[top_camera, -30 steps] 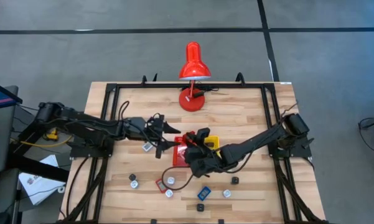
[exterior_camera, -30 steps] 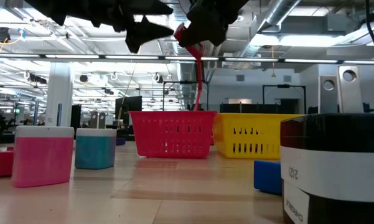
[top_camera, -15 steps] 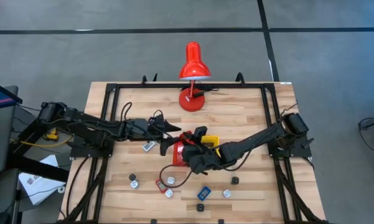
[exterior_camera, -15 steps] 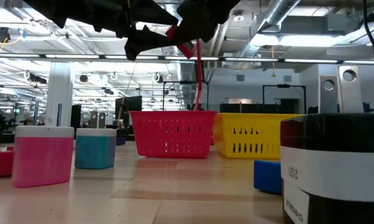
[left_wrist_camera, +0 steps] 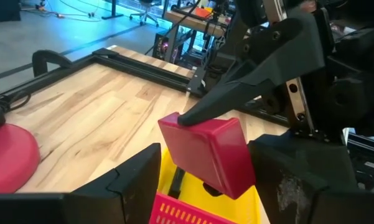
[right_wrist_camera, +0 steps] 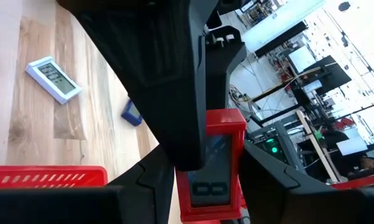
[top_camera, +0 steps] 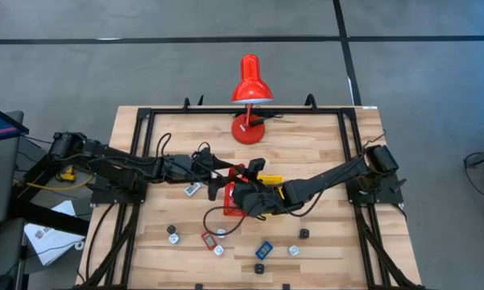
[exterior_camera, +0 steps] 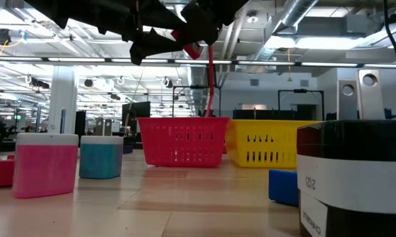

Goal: Pick & Place Office items
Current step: Put the red digital timer into the yellow bin

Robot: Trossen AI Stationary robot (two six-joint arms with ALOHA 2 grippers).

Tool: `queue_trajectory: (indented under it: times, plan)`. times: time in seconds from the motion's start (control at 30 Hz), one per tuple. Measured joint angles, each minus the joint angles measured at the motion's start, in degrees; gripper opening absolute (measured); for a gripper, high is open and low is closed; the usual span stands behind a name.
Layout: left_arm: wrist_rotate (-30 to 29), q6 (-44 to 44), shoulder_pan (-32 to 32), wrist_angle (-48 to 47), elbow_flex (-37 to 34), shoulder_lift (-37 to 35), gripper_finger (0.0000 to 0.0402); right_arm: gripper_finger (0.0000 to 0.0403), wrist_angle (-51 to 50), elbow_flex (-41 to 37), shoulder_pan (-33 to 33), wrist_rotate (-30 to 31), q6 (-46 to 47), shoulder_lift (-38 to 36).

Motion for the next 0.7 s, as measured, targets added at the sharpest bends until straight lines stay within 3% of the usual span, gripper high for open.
queue_trajectory:
  times: [0.43, 0.7]
  plan:
    - [-0.3, -1.0, 0.0, -0.1, 0.0, 0.0, 0.0102, 0.0139, -0.2, 0.0, 0.0, -0.1, -0.4, 0.0]
    - [-0.3, -0.9, 0.0, 0.0, 0.0, 0.0, 0.0092, 0.0139, -0.1, 0.0, 0.0, -0.1, -1.7, 0.0]
